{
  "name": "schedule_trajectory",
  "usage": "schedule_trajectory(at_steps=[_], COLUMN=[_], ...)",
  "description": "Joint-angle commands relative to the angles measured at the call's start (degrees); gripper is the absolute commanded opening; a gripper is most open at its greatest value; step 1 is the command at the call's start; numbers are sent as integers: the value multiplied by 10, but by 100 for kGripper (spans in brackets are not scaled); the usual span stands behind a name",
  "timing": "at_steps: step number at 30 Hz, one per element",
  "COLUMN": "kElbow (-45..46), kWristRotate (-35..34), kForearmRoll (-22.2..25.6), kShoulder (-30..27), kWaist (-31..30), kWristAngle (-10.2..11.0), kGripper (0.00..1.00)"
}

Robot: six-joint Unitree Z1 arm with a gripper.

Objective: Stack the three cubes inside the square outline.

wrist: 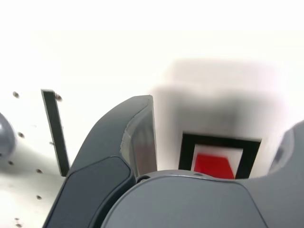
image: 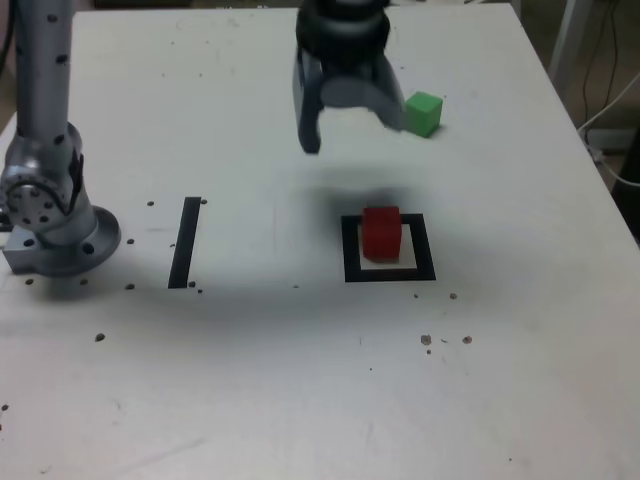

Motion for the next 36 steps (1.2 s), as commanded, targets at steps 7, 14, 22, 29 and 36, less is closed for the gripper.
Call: schedule_trajectory(at_steps=[7, 14, 22, 29, 36], kElbow=[-86, -174, -258, -335, -403], kWristRotate=[151, 260, 324, 345, 357], kForearmRoll=[50, 95, 122, 152, 183], kShoulder=[30, 93, 166, 229, 283], kWaist=[133, 212, 245, 263, 280], kWristAngle=[-3, -4, -9, -14, -22], kGripper=[99, 98, 97, 97, 95])
